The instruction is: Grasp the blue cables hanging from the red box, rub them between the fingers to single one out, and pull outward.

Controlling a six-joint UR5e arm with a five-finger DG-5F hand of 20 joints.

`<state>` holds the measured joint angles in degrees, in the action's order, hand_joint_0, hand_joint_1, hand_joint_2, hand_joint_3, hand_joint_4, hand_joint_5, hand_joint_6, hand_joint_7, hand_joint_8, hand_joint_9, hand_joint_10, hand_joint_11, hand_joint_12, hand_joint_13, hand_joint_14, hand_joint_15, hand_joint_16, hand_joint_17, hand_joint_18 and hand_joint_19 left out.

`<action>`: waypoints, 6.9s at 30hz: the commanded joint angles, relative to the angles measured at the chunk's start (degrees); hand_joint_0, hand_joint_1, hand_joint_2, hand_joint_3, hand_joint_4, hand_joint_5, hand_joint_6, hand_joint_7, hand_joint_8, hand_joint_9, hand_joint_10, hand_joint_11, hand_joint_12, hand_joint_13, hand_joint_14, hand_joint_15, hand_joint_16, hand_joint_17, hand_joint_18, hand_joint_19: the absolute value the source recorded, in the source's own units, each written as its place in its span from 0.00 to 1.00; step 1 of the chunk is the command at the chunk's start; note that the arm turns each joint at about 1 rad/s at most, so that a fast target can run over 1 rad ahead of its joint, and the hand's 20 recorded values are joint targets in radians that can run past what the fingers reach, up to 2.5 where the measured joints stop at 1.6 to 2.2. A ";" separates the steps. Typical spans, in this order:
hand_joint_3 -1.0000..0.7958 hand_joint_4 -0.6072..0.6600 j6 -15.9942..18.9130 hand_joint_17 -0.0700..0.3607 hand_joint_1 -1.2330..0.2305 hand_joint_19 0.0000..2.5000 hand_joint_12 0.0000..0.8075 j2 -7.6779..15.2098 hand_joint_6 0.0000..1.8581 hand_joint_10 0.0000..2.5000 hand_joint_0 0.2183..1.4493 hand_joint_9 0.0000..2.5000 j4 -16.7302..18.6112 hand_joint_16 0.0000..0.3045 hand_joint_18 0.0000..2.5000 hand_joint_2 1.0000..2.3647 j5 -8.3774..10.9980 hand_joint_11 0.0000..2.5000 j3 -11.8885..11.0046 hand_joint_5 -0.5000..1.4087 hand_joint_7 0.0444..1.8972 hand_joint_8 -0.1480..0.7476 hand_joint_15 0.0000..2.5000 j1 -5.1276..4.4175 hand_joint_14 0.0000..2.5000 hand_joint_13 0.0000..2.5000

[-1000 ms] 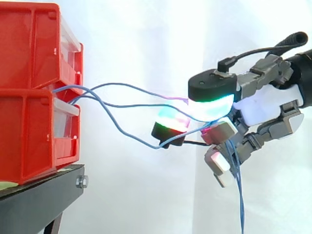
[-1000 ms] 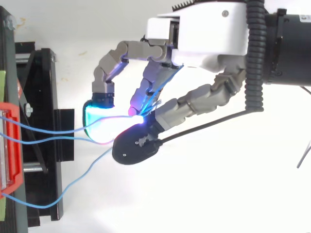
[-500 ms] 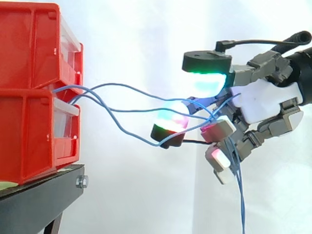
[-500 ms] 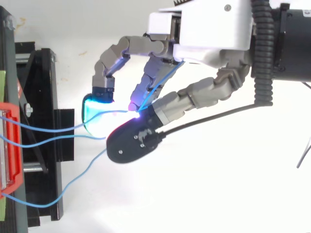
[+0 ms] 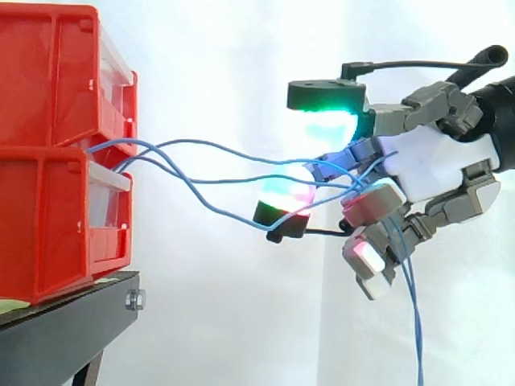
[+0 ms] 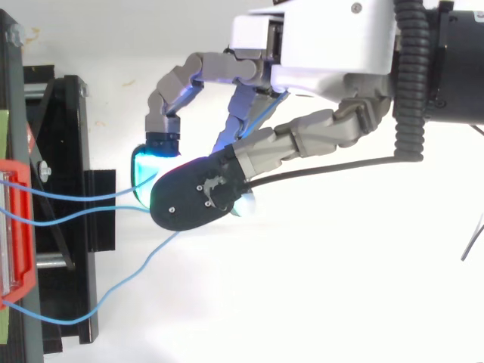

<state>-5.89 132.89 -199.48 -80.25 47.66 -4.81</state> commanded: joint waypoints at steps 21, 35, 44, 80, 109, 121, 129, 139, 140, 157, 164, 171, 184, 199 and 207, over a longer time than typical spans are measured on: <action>0.36 0.52 -0.53 0.44 0.37 0.25 0.47 0.00 0.49 0.01 0.29 0.50 -0.03 0.17 0.31 0.01 0.00 0.46 -0.64 0.19 0.45 0.46 0.29 0.06 0.01 0.40; 0.38 0.51 -1.14 0.44 0.49 0.26 0.46 -0.09 0.47 0.01 0.30 0.52 -0.03 0.17 0.32 0.01 0.00 0.45 -0.64 0.20 0.48 0.46 0.29 -0.03 0.01 0.41; 0.47 0.52 -1.14 0.48 0.37 0.25 0.51 -0.18 0.48 0.01 0.30 0.51 -0.03 0.20 0.34 0.01 0.00 0.46 -0.64 0.19 0.46 0.50 0.28 0.06 0.01 0.42; 0.32 0.54 -1.23 0.46 0.45 0.26 0.49 -0.44 0.48 0.01 0.25 0.52 -1.44 0.19 0.32 0.00 0.18 0.46 -0.64 0.19 0.50 0.48 0.30 0.06 0.01 0.42; 0.54 0.48 -1.23 0.43 0.24 0.25 0.47 -0.44 0.50 0.01 0.36 0.55 -1.52 0.17 0.35 0.02 0.18 0.47 -1.16 0.20 0.64 0.49 0.30 0.15 0.01 0.44; 0.32 0.54 -1.23 0.46 0.53 0.27 0.48 -0.44 0.46 0.01 0.27 0.55 -1.52 0.18 0.34 0.00 0.18 0.45 -1.16 0.20 0.51 0.48 0.30 0.24 0.01 0.43; 0.46 0.55 -1.23 0.49 0.46 0.26 0.53 -0.44 0.46 0.01 0.30 0.54 -1.52 0.21 0.36 0.01 0.27 0.45 -1.25 0.19 0.47 0.51 0.29 0.24 0.01 0.45; 0.55 0.57 -1.23 0.50 0.33 0.25 0.53 -0.44 0.49 0.01 0.31 0.50 -1.88 0.21 0.36 0.01 0.27 0.47 -1.16 0.18 0.46 0.52 0.29 0.32 0.01 0.42; 0.54 0.58 -1.23 0.50 0.32 0.25 0.53 -0.44 0.49 0.01 0.32 0.50 -1.96 0.21 0.35 0.01 0.27 0.47 -1.16 0.18 0.46 0.52 0.29 0.32 0.01 0.42; 0.28 0.53 -1.58 0.44 0.34 0.26 0.46 -0.44 0.48 0.01 0.29 0.49 -2.05 0.17 0.31 0.00 0.27 0.48 -1.16 0.18 0.46 0.47 0.30 0.32 0.01 0.40; 0.28 0.54 -1.58 0.46 0.53 0.27 0.48 -0.44 0.47 0.01 0.25 0.51 -2.05 0.19 0.33 0.00 0.27 0.46 -1.25 0.19 0.46 0.48 0.30 0.24 0.01 0.41; 0.40 0.53 -2.11 0.46 0.51 0.27 0.48 -0.53 0.47 0.01 0.30 0.52 -2.05 0.18 0.34 0.01 0.35 0.48 -1.51 0.19 0.46 0.47 0.30 0.24 0.01 0.43; 0.44 0.52 -2.81 0.44 0.27 0.25 0.47 -0.88 0.49 0.01 0.35 0.44 -2.05 0.17 0.31 0.01 0.35 0.50 -1.51 0.17 0.43 0.45 0.29 0.32 0.01 0.38; 0.30 0.53 -7.03 0.43 0.33 0.26 0.47 -1.76 0.48 0.01 0.33 0.46 -2.75 0.17 0.31 0.00 1.41 0.49 -1.25 0.18 0.44 0.46 0.29 2.08 0.01 0.39; 0.28 0.53 -7.12 0.45 0.48 0.27 0.49 -1.76 0.47 0.01 0.26 0.49 -1.08 0.18 0.32 0.00 8.44 0.48 -0.02 0.18 0.46 0.48 0.30 2.35 0.01 0.41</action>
<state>-12.94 131.14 -201.46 -74.36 47.36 -2.51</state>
